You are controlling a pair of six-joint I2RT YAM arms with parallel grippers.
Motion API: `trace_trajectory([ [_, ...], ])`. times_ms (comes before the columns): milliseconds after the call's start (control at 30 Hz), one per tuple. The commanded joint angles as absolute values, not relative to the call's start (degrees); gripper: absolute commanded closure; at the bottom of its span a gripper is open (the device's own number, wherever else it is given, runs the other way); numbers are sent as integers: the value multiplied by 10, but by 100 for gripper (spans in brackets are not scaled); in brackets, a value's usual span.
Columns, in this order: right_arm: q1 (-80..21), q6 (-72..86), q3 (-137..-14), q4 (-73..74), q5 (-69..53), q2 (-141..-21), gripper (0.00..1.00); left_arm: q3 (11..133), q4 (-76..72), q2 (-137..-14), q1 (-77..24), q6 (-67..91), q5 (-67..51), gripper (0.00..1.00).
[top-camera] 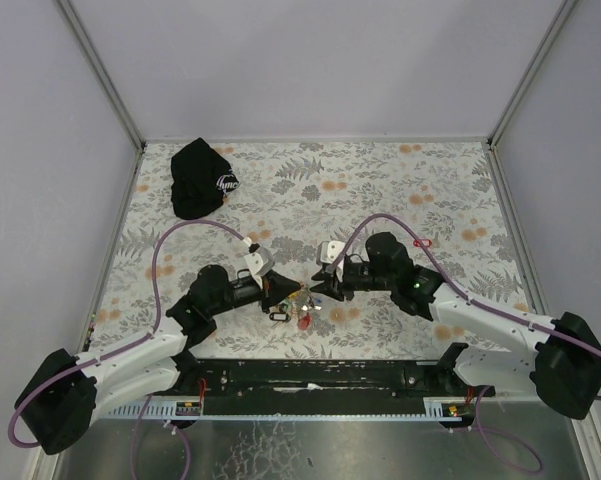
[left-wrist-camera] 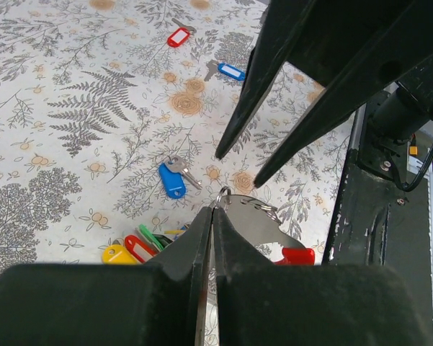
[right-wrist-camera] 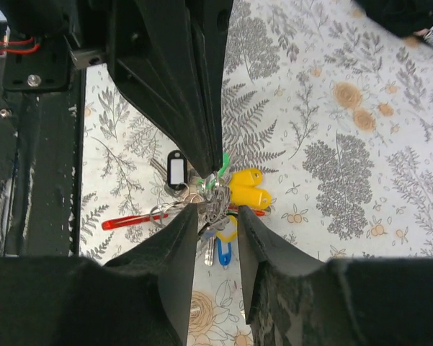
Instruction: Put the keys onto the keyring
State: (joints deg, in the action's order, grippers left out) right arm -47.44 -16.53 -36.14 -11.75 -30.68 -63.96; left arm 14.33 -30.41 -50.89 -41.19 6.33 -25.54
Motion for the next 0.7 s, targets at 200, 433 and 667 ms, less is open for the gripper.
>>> trace_trajectory([
  [200, -473, -214, -422, -86, -345, -707, 67, 171, -282, -520, -412, 30, -291, 100],
  [433, -474, -216, -431, -75, -358, -706, 69, 178, -271, -520, -412, 23, -290, 100],
  [667, -474, -189, -450, -31, -342, -680, 68, 181, -267, -514, -413, 23, -282, 100],
])
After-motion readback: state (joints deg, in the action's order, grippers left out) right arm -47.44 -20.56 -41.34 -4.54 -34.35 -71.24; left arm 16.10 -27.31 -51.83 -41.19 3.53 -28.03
